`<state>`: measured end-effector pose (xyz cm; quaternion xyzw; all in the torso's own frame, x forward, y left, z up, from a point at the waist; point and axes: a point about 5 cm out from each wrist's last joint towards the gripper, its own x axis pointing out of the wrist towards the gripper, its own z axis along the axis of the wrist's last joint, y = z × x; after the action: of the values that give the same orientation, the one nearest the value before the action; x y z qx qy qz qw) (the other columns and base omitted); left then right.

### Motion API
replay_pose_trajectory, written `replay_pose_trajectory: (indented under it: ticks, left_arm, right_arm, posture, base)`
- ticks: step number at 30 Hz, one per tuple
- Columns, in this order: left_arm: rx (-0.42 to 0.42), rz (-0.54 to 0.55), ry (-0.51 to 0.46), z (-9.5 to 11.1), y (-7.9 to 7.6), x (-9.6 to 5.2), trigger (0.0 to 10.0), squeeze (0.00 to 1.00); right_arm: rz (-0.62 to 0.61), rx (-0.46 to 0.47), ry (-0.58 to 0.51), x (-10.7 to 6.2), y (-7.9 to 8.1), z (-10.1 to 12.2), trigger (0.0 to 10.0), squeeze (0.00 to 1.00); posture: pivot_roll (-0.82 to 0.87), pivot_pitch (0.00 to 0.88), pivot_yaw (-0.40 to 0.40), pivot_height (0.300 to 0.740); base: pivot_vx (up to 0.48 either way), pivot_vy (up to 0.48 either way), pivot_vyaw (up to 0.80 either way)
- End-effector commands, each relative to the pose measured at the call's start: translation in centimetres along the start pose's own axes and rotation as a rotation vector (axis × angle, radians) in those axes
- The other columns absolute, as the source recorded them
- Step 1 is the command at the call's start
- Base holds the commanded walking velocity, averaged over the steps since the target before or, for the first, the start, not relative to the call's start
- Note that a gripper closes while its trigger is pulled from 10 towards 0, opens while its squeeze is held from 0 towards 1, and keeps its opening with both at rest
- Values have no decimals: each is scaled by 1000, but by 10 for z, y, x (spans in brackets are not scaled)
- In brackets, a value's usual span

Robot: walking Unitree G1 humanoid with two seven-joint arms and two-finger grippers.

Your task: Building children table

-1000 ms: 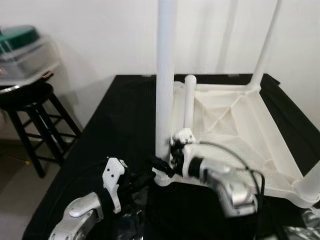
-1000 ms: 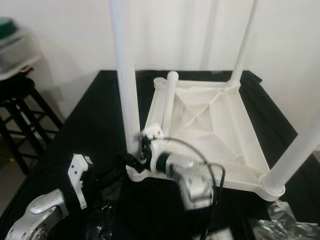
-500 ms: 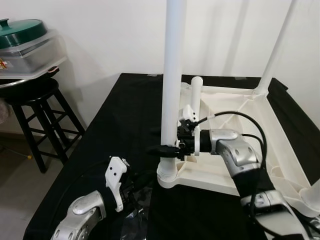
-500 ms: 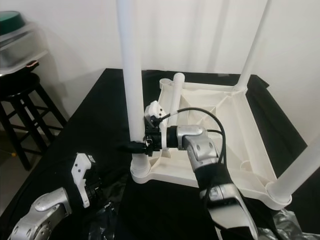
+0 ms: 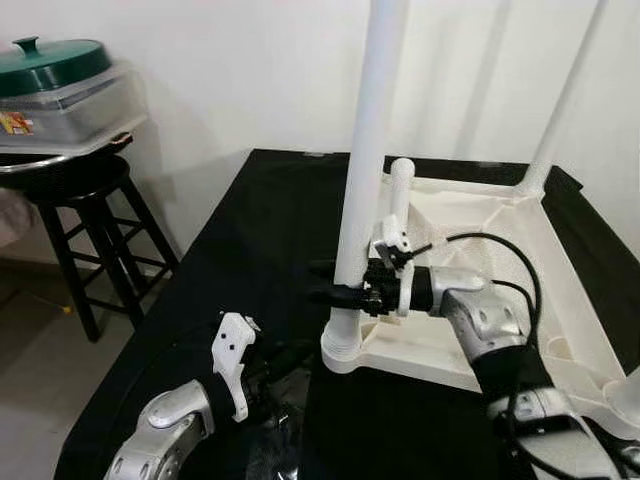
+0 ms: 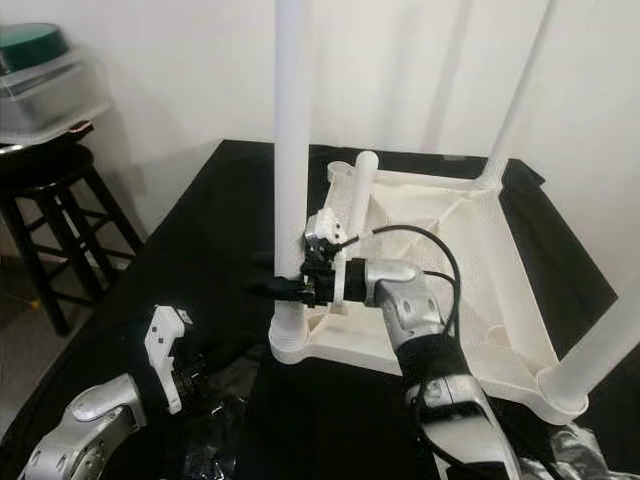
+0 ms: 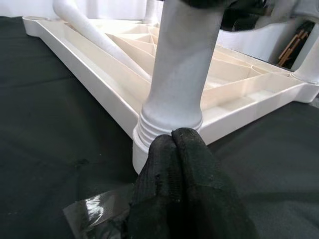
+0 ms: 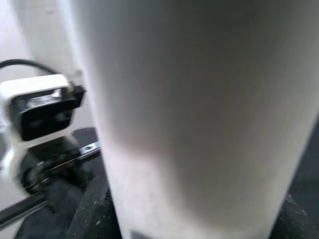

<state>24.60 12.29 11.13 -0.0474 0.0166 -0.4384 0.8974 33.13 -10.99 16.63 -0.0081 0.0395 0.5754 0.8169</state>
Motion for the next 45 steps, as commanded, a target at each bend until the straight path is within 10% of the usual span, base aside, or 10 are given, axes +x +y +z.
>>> replay_pose_trajectory:
  ticks: [1,14,15,16,17,26,28,33,36,45]
  left_arm:
    - [3,3,5,-1,1,0,10000,0]
    - [26,22,11,1,2,14,10000,0]
    - [24,33,6,1,2,12,10000,0]
    - [23,37,4,1,3,12,10000,0]
    - [22,38,3,1,3,12,10000,0]
    - [23,32,14,-1,5,16,10000,0]
    - [22,34,15,-1,5,17,10000,0]
    - [24,39,14,-2,6,19,10000,0]
    - [25,43,13,-2,6,20,10000,0]
    - [21,41,10,-3,5,19,10000,0]
  right_arm:
    - [-226,82,115,6,6,-38,0,0]
    - [-468,234,138,18,40,-66,1137,0]
    - [-495,236,123,19,46,-59,10000,0]
    - [-502,238,116,20,47,-57,10000,0]
    - [-408,225,99,21,52,-51,10000,1000]
    - [8,-2,24,12,38,-1,10000,1000]
    - [49,-52,30,7,16,13,10000,0]
    - [70,-55,41,5,-8,27,10000,0]
    - [143,-17,80,3,-14,26,0,0]
    - [45,11,55,-5,-14,15,0,0]
  posture:
    - [-16,0,-35,740]
    - [-76,0,-30,740]
    - [-73,0,-23,740]
    - [-73,0,-23,740]
    - [-68,0,-22,740]
    - [-59,0,-16,740]
    - [-54,0,-20,740]
    - [-45,0,-28,740]
    - [-37,0,-30,740]
    - [-57,0,-20,740]
  base:
    - [0,0,0]
    - [0,0,0]
    - [0,0,0]
    - [0,0,0]
    - [0,0,0]
    - [0,0,0]
    - [0,0,0]
    - [0,0,0]
    - [0,0,0]
    - [0,0,0]
